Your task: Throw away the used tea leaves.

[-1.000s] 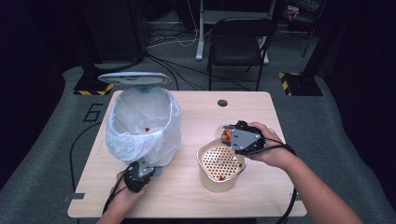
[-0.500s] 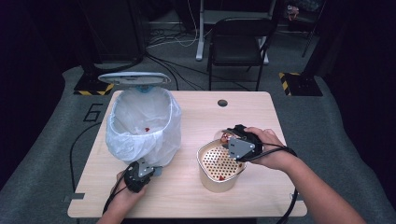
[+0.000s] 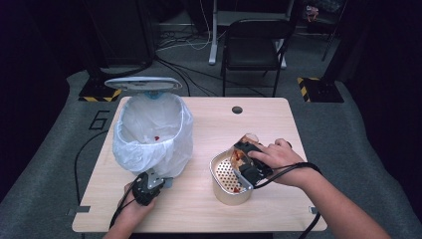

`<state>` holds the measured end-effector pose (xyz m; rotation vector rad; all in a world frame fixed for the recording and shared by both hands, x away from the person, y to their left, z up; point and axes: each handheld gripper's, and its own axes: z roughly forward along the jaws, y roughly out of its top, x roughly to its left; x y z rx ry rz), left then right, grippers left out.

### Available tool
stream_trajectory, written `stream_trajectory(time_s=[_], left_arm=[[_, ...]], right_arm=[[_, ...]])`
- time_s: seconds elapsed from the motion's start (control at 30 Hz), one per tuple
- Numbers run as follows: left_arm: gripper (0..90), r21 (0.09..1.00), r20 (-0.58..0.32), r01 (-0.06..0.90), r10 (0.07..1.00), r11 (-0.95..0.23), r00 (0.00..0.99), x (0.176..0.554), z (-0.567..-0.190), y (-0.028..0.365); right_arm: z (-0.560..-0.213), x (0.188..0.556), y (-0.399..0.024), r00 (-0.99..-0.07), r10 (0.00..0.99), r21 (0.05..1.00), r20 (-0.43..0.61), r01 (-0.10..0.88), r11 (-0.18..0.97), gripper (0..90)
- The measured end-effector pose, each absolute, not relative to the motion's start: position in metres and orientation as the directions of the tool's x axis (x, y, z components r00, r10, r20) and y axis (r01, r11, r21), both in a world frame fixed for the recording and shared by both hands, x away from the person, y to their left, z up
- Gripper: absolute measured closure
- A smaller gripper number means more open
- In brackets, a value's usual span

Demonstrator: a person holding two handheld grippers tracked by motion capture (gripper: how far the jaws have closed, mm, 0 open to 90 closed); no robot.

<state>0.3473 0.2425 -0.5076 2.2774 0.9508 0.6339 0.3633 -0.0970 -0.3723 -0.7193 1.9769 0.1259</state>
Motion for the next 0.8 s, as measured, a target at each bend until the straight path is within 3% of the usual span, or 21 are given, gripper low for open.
stream_trajectory(time_s=[0.1, 0.13, 0.17, 0.2, 0.4, 0.43, 0.5, 0.53, 0.57, 0.8], left_arm=[[90.0, 0.670, 0.197, 0.472, 0.749, -0.574, 0.632, 0.347, -0.508, 0.243], [90.0, 0.670, 0.197, 0.472, 0.749, -0.574, 0.632, 0.347, -0.508, 0.243], [90.0, 0.670, 0.196, 0.472, 0.750, -0.573, 0.632, 0.347, -0.508, 0.243], [90.0, 0.669, 0.198, 0.471, 0.748, -0.575, 0.633, 0.347, -0.508, 0.243], [90.0, 0.672, 0.193, 0.475, 0.753, -0.568, 0.629, 0.347, -0.508, 0.242], [90.0, 0.676, 0.183, 0.481, 0.760, -0.558, 0.624, 0.346, -0.508, 0.242], [90.0, 0.676, 0.183, 0.481, 0.760, -0.558, 0.624, 0.347, -0.508, 0.242], [90.0, 0.677, 0.182, 0.481, 0.760, -0.557, 0.624, 0.347, -0.508, 0.242], [90.0, 0.676, 0.182, 0.481, 0.760, -0.558, 0.624, 0.347, -0.508, 0.242], [90.0, 0.676, 0.182, 0.481, 0.760, -0.558, 0.624, 0.347, -0.508, 0.242]], right_arm=[[-0.377, 0.357, -0.093, -0.219, -0.542, -0.367, -0.811, -0.531, 0.764, 51.2], [-0.377, 0.357, -0.093, -0.219, -0.542, -0.367, -0.811, -0.531, 0.764, 51.2], [-0.382, 0.355, -0.089, -0.124, -0.600, -0.456, -0.791, -0.534, 0.712, 51.2], [-0.383, 0.355, -0.089, -0.104, -0.612, -0.474, -0.784, -0.538, 0.698, 51.2], [-0.395, 0.352, -0.089, -0.062, -0.610, -0.496, -0.790, -0.520, 0.696, 51.2], [-0.394, 0.351, -0.088, -0.034, -0.667, -0.558, -0.744, -0.519, 0.648, 51.2], [-0.398, 0.351, -0.091, 0.021, -0.682, -0.600, -0.731, -0.496, 0.628, 51.2], [-0.398, 0.351, -0.091, 0.021, -0.682, -0.600, -0.731, -0.496, 0.628, 51.2], [-0.408, 0.351, -0.095, 0.010, -0.589, -0.513, -0.808, -0.504, 0.695, 51.1], [-0.412, 0.349, -0.097, 0.071, -0.621, -0.571, -0.781, -0.483, 0.664, 51.0]])
